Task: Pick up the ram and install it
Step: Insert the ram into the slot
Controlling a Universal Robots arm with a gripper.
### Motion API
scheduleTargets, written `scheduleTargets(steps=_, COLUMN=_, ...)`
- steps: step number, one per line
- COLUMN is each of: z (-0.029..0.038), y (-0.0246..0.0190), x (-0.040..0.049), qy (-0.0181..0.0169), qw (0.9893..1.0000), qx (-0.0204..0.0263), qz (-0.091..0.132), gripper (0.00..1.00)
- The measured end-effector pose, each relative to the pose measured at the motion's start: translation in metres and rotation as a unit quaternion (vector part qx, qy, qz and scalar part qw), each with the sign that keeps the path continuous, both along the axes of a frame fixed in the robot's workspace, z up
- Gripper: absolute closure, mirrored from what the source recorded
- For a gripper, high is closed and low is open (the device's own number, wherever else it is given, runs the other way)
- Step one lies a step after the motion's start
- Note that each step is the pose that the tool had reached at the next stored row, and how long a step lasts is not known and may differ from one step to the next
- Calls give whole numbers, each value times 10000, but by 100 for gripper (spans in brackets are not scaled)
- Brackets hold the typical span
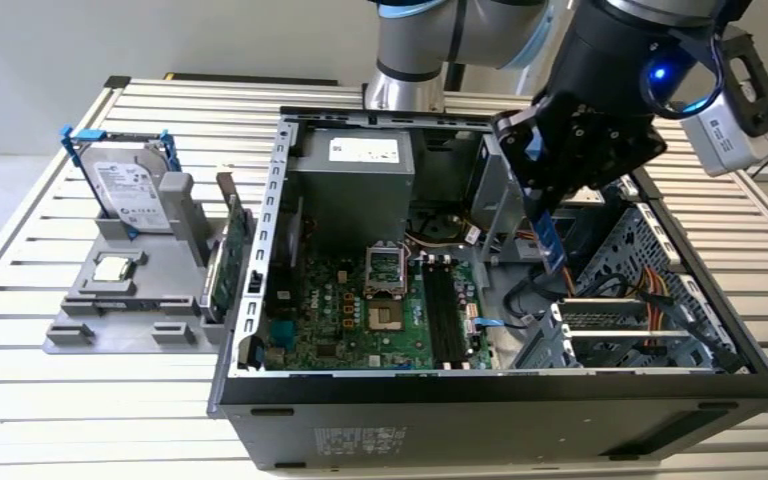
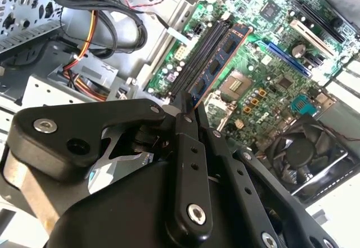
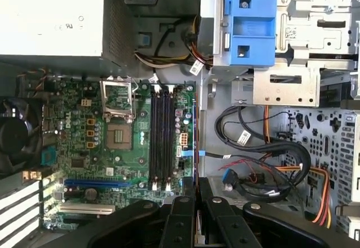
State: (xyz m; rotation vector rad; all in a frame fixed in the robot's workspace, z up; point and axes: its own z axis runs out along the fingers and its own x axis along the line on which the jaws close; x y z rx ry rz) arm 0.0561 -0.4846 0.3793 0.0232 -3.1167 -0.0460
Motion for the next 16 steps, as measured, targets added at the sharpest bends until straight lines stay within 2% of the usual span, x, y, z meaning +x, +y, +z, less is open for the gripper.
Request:
scheduleTargets(steps=4, z=-18, y=0, x=0, qy=-15, qw=10000, qx=0, qz=18, gripper=100)
scheduleTargets(steps=16, z=-87, y=0, x=-18, qy=-20, qw=10000, qx=0, qz=18, gripper=100)
